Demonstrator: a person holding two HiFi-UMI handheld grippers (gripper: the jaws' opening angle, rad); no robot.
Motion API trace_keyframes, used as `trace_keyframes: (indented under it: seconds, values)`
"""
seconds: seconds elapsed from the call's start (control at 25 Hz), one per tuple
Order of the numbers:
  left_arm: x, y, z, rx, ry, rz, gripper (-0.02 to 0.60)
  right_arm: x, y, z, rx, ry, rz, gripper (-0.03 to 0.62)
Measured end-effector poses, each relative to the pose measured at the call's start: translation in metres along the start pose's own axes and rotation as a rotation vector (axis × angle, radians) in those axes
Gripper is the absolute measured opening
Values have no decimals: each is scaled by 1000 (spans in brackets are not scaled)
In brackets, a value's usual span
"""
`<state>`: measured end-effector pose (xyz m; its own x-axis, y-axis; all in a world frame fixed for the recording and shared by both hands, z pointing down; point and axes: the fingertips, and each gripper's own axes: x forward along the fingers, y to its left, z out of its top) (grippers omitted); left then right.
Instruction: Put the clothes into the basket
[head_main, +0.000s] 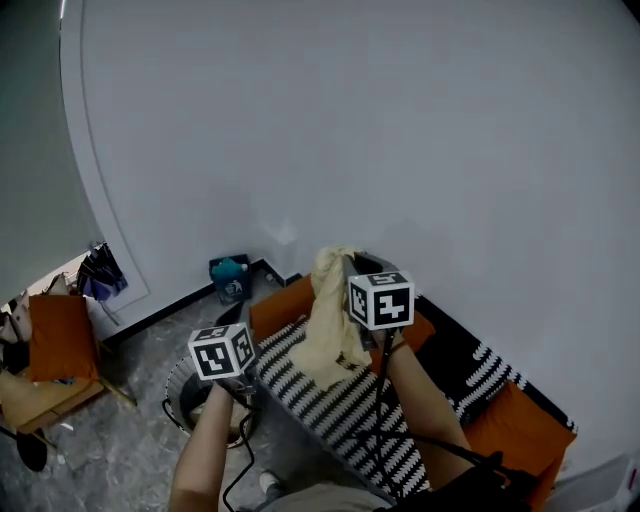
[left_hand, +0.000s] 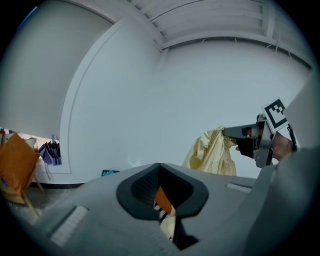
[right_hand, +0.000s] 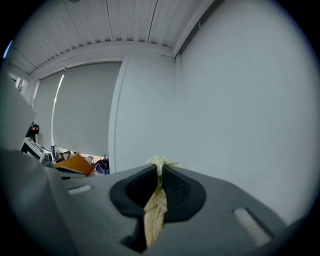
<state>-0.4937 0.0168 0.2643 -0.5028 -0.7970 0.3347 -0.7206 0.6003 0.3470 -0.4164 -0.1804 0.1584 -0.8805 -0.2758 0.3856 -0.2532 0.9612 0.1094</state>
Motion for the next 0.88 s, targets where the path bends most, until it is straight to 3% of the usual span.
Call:
trace_keyframes:
  seconds: [0.88]
  values:
    - [-97,76,83,30,-153,224,-5,8,132,131,-68,-209,292,34]
